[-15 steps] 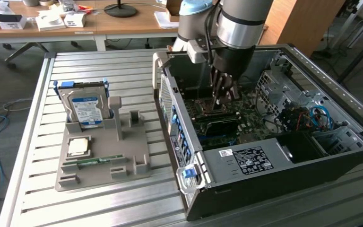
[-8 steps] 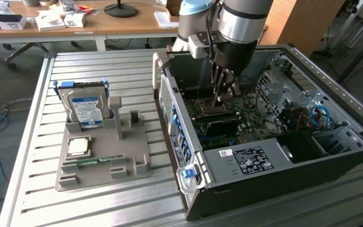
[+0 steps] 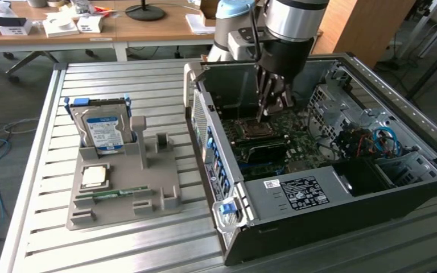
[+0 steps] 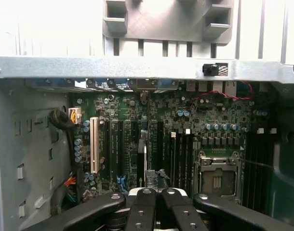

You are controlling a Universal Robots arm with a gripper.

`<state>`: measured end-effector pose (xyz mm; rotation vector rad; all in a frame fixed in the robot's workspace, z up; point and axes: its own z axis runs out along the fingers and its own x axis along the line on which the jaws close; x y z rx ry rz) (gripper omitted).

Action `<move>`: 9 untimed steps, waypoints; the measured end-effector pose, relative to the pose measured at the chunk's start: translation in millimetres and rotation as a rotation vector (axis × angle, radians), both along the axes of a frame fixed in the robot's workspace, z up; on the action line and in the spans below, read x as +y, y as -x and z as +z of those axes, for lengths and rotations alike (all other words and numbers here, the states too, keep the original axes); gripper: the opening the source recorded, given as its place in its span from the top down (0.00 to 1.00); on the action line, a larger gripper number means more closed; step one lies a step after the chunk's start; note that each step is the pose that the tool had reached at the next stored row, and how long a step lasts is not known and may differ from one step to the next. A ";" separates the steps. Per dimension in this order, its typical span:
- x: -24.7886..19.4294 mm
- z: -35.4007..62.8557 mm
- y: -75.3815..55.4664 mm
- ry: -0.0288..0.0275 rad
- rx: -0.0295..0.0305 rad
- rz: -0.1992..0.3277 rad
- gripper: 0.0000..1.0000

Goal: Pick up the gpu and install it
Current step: 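Press down on the gpu until it lock into place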

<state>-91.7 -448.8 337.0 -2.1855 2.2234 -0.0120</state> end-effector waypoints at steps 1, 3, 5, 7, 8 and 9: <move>0.0 1.6 0.0 0.0000 0.0000 0.000 0.89; 0.0 4.3 0.0 0.0001 0.0001 0.000 0.89; 0.0 6.8 0.0 -0.0001 0.0000 0.000 0.89; 0.0 8.3 0.0 -0.0001 -0.0001 0.000 0.89; 0.0 8.3 0.0 -0.0002 -0.0001 0.000 0.89; 0.0 8.3 0.0 -0.0002 -0.0001 0.000 0.89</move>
